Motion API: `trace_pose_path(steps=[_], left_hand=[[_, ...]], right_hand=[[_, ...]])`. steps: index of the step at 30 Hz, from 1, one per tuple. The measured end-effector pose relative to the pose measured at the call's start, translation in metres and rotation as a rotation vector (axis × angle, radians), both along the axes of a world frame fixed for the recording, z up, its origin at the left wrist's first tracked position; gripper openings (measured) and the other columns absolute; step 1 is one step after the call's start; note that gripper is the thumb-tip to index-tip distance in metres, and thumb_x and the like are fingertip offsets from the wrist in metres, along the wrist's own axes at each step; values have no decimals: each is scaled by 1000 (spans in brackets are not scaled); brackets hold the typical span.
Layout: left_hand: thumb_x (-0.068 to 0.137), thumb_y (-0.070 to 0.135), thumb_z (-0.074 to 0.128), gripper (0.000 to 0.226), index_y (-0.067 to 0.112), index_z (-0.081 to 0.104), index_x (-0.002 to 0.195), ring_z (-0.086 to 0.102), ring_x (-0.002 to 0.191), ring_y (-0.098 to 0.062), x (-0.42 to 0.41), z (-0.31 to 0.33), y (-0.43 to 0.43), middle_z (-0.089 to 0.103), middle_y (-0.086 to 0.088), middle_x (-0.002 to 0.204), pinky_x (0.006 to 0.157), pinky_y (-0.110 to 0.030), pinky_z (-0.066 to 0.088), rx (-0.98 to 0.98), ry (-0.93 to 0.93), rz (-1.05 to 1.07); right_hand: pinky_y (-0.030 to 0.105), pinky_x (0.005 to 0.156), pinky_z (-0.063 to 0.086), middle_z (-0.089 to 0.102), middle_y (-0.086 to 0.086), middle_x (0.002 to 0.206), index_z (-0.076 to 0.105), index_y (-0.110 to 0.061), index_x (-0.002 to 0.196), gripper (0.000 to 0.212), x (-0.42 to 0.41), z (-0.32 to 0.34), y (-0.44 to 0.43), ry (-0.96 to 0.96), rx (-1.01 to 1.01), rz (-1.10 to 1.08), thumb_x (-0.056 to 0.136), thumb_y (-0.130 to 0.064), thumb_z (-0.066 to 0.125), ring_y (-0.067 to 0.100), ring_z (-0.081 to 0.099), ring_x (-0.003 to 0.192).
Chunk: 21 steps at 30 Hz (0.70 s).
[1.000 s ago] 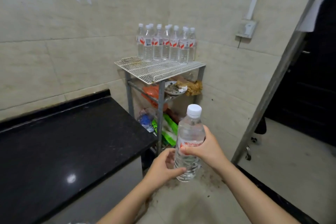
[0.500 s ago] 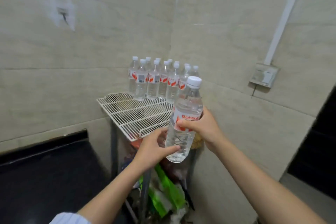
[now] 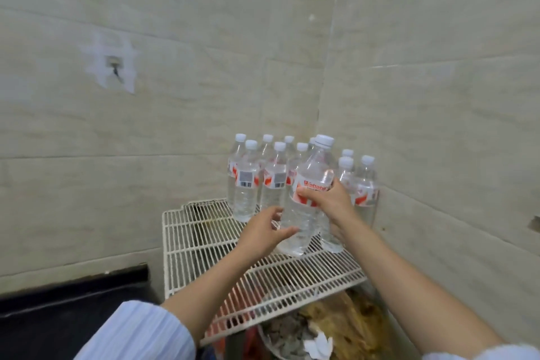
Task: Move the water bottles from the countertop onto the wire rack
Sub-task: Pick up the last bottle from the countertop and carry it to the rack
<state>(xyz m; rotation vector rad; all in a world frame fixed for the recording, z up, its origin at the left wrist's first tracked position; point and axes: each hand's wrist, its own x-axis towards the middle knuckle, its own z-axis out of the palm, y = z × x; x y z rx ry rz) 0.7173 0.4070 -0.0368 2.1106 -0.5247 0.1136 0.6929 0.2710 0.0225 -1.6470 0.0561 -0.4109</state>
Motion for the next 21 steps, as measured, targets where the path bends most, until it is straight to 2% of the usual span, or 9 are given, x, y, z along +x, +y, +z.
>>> trace_pose_path(steps=[3, 6, 8, 10, 12, 15, 21], left_hand=[[79, 34, 66, 57, 14, 46, 128, 59, 105, -20, 27, -12, -16, 58, -7, 124, 91, -36, 51, 11, 56, 103], [80, 27, 66, 45, 13, 51, 120, 57, 96, -16, 48, -21, -30, 61, -7, 118, 88, -31, 50, 38, 89, 202], [81, 22, 65, 40, 11, 51, 118, 57, 95, -16, 57, -25, -37, 61, -8, 117, 84, -27, 47, 38, 106, 261], [82, 21, 64, 43, 11, 49, 121, 59, 101, -18, 65, -33, -44, 60, -8, 120, 85, -25, 47, 28, 132, 313], [83, 23, 63, 47, 12, 47, 125, 59, 107, -19, 73, -40, -53, 58, -7, 123, 92, -29, 49, 17, 140, 362], [82, 27, 63, 54, 13, 43, 130, 58, 110, -20, 82, -44, -64, 56, -7, 128, 95, -37, 50, -3, 144, 428], [84, 26, 62, 55, 12, 40, 133, 57, 111, -23, 79, -48, -71, 55, -9, 128, 95, -39, 49, 8, 126, 482]], right_hand=[[21, 65, 48, 61, 4, 105, 48, -14, 115, 53, 43, -14, -9, 38, -68, 67, 70, -7, 74, 11, 59, 84], [29, 81, 51, 60, 6, 113, 45, -12, 118, 61, 77, -26, -15, 61, -133, 170, 67, -3, 76, 19, 58, 97], [21, 75, 47, 57, -1, 105, 42, -13, 122, 65, 93, -30, -18, 63, -146, 252, 68, 0, 75, 15, 54, 97], [21, 78, 45, 53, -4, 101, 41, -14, 124, 66, 105, -36, -20, 68, -168, 313, 69, 1, 73, 14, 53, 97], [25, 82, 46, 55, -5, 101, 42, -13, 126, 67, 119, -41, -26, 75, -176, 347, 68, 2, 72, 16, 56, 99], [20, 75, 48, 59, -7, 100, 41, -18, 127, 70, 138, -44, -33, 49, -180, 362, 68, 2, 71, 14, 59, 98], [33, 92, 48, 56, -2, 115, 36, -19, 130, 72, 146, -58, -37, 33, -152, 371, 70, -4, 72, 15, 55, 106]])
